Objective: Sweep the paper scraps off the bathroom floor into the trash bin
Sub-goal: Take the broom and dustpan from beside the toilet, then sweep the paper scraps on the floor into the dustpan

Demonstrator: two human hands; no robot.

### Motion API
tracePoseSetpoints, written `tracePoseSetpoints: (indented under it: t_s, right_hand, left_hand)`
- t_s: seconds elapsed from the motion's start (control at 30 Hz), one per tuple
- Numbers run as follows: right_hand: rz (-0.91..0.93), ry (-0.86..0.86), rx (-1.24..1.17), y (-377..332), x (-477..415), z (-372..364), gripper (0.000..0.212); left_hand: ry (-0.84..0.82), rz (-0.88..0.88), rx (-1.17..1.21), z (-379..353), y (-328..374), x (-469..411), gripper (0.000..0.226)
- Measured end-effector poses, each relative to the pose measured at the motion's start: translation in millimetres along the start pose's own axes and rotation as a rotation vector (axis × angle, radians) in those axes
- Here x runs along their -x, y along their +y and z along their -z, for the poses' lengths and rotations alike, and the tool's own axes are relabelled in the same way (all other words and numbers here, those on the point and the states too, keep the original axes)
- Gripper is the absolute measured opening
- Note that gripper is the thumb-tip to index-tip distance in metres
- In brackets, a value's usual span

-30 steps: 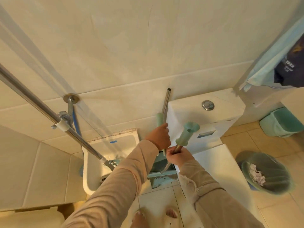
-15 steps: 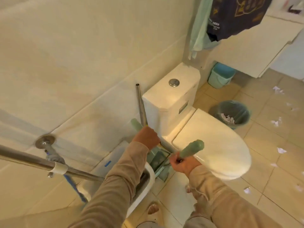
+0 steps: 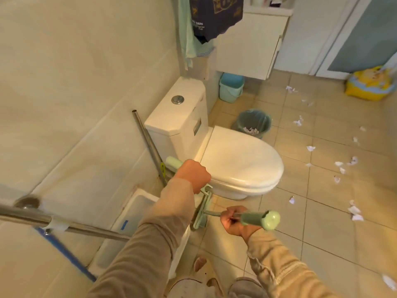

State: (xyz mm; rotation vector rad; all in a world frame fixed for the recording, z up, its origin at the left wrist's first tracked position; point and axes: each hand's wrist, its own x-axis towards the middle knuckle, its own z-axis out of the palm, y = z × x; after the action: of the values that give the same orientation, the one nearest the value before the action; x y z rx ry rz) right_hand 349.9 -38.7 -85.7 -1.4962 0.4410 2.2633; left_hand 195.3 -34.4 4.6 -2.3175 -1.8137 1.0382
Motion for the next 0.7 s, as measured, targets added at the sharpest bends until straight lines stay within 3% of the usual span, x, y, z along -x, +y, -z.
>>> tracePoseSetpoints:
  t_s: [0.13,0.33,0.43,0.63,0.7]
  right_hand:
    - [0.001,-0.008,0.000,-11.2,13.1,40.2,0.037]
    - [0.184,0.067,0.015,-22.9,47.3,96.8,0.042]
    - [0.241,0.052,0.155,-33.2,69.9,117.7,0.061]
    - [0.343,0.200,0.382,-32.6,90.7,146.7,0.037]
    - [0.334,0.236,0.357,-36.2,96.4,161.4,0.030]
  left_hand:
    - [0.032,-0.044,0.010,17.2,33.0,-0.9,0.022]
    - [0.065,0.018,0.123,34.7,86.8,4.2,0.035]
    - [0.061,0.047,0.211,34.2,110.3,7.1,0.041]
    - [0.073,0.057,0.367,34.7,159.0,3.7,0.040]
    - [0.064,0.040,0.390,37.7,173.3,-1.1,0.038]
